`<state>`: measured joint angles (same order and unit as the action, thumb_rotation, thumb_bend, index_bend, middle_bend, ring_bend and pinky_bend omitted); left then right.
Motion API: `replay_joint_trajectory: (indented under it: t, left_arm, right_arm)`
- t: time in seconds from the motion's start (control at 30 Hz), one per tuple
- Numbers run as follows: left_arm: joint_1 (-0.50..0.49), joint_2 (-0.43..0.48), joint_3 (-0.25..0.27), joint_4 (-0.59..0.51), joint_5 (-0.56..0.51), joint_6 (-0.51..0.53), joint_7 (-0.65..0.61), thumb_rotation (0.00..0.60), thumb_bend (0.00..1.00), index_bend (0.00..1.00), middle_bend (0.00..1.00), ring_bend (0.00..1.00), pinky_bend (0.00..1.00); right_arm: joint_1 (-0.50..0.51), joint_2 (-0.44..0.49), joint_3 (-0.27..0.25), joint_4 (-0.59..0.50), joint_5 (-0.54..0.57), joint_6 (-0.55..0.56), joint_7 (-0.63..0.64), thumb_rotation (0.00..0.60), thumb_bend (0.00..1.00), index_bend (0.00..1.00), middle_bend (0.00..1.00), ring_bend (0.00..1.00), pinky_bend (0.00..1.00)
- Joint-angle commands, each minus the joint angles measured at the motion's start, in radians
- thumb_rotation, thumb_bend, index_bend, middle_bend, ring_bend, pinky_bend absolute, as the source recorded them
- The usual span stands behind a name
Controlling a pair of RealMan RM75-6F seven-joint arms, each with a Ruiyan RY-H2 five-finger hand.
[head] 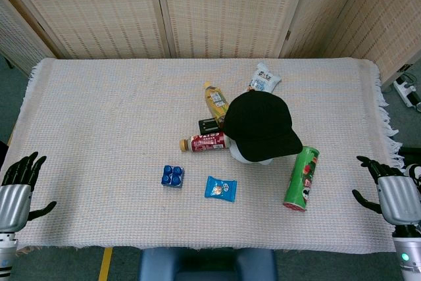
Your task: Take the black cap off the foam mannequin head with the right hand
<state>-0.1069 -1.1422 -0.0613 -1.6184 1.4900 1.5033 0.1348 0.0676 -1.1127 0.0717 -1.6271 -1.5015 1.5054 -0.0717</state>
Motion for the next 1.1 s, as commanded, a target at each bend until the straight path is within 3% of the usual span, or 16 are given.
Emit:
replay_joint_trajectory:
  t: [0.03, 0.4, 0.67, 0.77, 0.93, 1.1]
  left_arm:
    - [0.000, -0.002, 0.001, 0.003, -0.001, -0.002, 0.000, 0.600, 0.10, 0.05, 0.06, 0.08, 0.14]
    - [0.008, 0.014, 0.008, -0.006, 0.001, 0.001, -0.011, 0.600, 0.10, 0.05, 0.06, 0.08, 0.14]
    - [0.003, 0.018, 0.010, -0.010, 0.009, -0.006, -0.011, 0.600, 0.10, 0.06, 0.06, 0.08, 0.14]
    - [0.000, 0.022, 0.012, -0.014, 0.010, -0.012, -0.009, 0.600, 0.10, 0.06, 0.06, 0.08, 0.14]
    - [-0.001, 0.026, 0.012, -0.020, 0.007, -0.016, -0.010, 0.600, 0.10, 0.06, 0.07, 0.08, 0.14]
    - [-0.002, 0.029, 0.011, -0.021, 0.005, -0.018, -0.018, 0.600, 0.10, 0.06, 0.07, 0.08, 0.14]
  right_arm:
    - [-0.001, -0.001, -0.002, 0.001, 0.000, -0.001, 0.001, 0.600, 0.17, 0.22, 0.34, 0.37, 0.43]
    - [-0.005, -0.011, -0.012, 0.015, -0.015, 0.002, 0.017, 0.600, 0.17, 0.22, 0.34, 0.39, 0.44]
    - [-0.008, -0.012, -0.014, 0.015, -0.027, 0.010, 0.027, 0.600, 0.17, 0.23, 0.35, 0.45, 0.52]
    - [-0.007, -0.010, -0.016, 0.013, -0.036, 0.012, 0.029, 0.600, 0.17, 0.23, 0.36, 0.51, 0.57]
    - [-0.002, 0.002, -0.008, 0.004, -0.058, 0.029, 0.032, 0.600, 0.17, 0.24, 0.37, 0.69, 0.71]
    - [0.024, 0.022, 0.015, -0.020, -0.094, 0.041, 0.035, 0.600, 0.17, 0.24, 0.35, 0.79, 0.83]
